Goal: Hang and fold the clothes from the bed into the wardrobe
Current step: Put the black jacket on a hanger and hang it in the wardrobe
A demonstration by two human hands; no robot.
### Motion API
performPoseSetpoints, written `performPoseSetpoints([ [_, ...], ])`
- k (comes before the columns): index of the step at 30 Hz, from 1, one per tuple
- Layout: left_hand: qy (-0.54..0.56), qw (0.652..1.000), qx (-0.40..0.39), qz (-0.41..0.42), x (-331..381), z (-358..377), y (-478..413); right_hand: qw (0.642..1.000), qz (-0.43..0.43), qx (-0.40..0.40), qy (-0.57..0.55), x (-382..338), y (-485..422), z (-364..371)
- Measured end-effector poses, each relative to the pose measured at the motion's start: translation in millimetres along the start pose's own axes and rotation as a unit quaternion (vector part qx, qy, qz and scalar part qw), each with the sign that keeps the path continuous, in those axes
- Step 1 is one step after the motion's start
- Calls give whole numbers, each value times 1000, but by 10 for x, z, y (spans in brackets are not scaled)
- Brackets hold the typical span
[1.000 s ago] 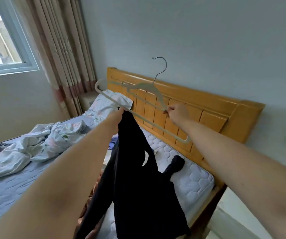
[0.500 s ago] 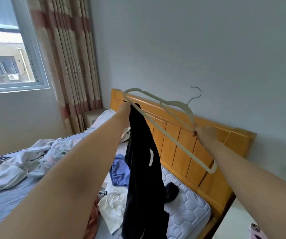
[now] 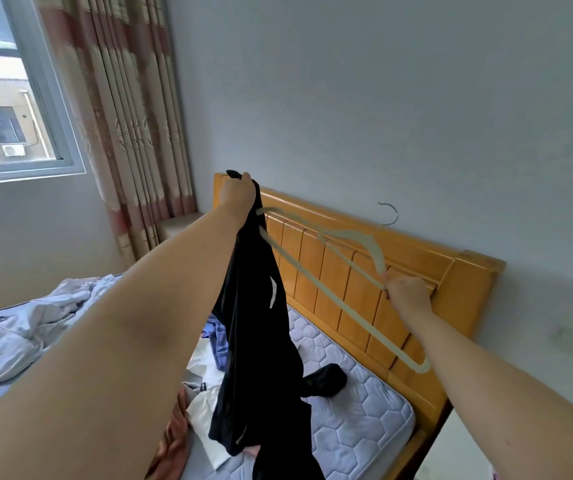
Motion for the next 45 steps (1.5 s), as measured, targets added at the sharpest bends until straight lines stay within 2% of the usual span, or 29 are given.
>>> performPoseSetpoints([
  [3, 33, 999, 1, -3, 67, 28, -82, 999, -35, -6, 29, -52, 47, 37],
  [4, 69, 997, -13, 10, 73, 109, -77, 999, -37, -11, 35, -95, 68, 61],
  [6, 163, 985, -44, -26, 44, 287, -42, 998, -44, -12, 42, -217, 90, 132],
  [9, 147, 987, -65, -16, 98, 497, 18, 998, -41, -3, 48, -334, 139, 232],
  [16, 229, 966, -115, -23, 231, 720, 245, 992, -73, 34, 100, -588, 291, 268],
  [20, 278, 954, -104, -52, 146, 810, 364, 992, -93, 9, 83, -815, 350, 354],
  [22, 322, 938, -96, -86, 69, 857, 421, 993, -91, 6, 76, -888, 361, 404],
  [24, 392, 907, -88, -125, -24, 929, 509, 995, -74, 12, 72, -923, 363, 460],
  [27, 485, 849, -111, -180, -142, 1115, 686, 997, -52, 5, 55, -912, 355, 573],
  [29, 507, 832, -133, -183, -207, 1157, 726, 998, -40, -12, 37, -892, 343, 622],
  [30, 499, 838, -143, -167, -226, 1120, 719, 999, -35, -15, 13, -883, 329, 612],
  [32, 416, 890, -163, -92, -225, 957, 646, 999, -33, -4, -39, -901, 306, 522],
  [34, 350, 926, -141, -26, -238, 752, 542, 997, -52, 8, -54, -976, 290, 426],
  [36, 331, 936, -116, -7, -263, 577, 465, 995, -84, 3, -55, -1109, 306, 383],
  [38, 299, 946, -128, 14, -231, 488, 411, 992, -110, 2, -67, -1230, 309, 350],
  [40, 248, 956, -138, 71, -126, 384, 373, 989, -133, 7, -70, -1326, 306, 309],
  [41, 204, 966, -105, 118, -55, 243, 345, 987, -143, 9, -70, -1354, 289, 290],
  [43, 60, 967, 35, 246, 137, -152, 313, 984, -166, 19, -64, -1411, 254, 243],
  [44, -33, 946, 93, 309, 260, -297, 340, 981, -182, 29, -57, -1452, 244, 207],
  [45, -125, 924, 99, 349, 360, -327, 330, 978, -197, 37, -51, -1489, 227, 180],
])
Point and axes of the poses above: each hand's wrist, its own y-axis away from the middle knuckle, its own z-axis out of the palm, x = y × z, the point moved 10 cm from there along -y, towards the middle knuckle, and after that the axes turned 8 degrees about y, right-handed, at the moved point
